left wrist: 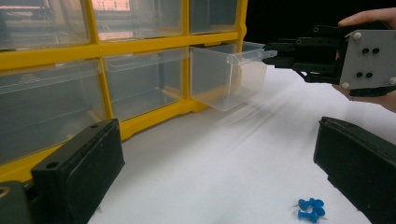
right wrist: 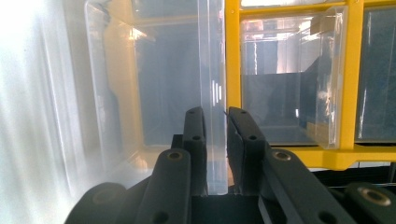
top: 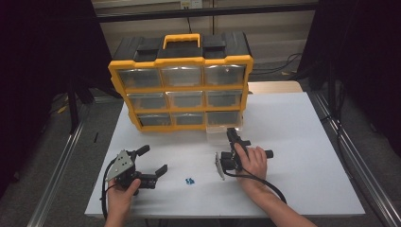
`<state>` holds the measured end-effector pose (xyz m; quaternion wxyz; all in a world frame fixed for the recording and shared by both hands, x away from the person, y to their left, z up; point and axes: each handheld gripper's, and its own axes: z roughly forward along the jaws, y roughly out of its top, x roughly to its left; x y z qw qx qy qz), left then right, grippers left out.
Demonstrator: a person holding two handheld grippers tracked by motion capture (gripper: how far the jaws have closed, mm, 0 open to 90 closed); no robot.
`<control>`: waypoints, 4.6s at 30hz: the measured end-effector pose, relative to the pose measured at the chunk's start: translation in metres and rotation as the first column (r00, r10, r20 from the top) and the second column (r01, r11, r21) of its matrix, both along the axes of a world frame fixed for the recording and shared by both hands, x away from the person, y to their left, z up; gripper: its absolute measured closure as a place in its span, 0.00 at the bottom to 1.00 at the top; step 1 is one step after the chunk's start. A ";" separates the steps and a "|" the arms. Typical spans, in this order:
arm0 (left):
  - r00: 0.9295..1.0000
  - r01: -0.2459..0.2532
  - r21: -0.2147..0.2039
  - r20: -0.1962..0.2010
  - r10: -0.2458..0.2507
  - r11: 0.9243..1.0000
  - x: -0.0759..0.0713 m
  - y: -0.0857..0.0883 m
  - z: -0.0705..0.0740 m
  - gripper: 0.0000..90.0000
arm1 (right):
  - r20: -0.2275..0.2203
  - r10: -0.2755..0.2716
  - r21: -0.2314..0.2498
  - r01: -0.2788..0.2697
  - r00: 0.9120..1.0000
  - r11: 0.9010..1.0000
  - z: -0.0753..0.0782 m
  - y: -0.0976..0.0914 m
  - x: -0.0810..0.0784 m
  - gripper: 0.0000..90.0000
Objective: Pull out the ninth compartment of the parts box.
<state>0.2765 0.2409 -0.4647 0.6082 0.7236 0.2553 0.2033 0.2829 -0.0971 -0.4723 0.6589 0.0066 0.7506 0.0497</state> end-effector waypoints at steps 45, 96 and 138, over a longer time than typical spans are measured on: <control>1.000 -0.028 -0.007 -0.007 0.028 1.000 -0.001 -0.002 -0.001 0.02 | -0.036 0.024 0.010 -0.023 0.999 1.000 0.004 0.002 -0.010 0.87; 1.000 0.016 -0.003 -0.011 -0.016 1.000 0.000 -0.002 -0.001 0.02 | -0.064 0.019 0.285 0.000 0.998 0.959 0.000 -0.010 -0.021 0.68; 1.000 0.012 -0.026 -0.019 -0.012 1.000 0.000 -0.003 -0.001 0.02 | -0.192 0.086 0.923 0.150 0.978 0.355 0.008 -0.008 -0.031 0.07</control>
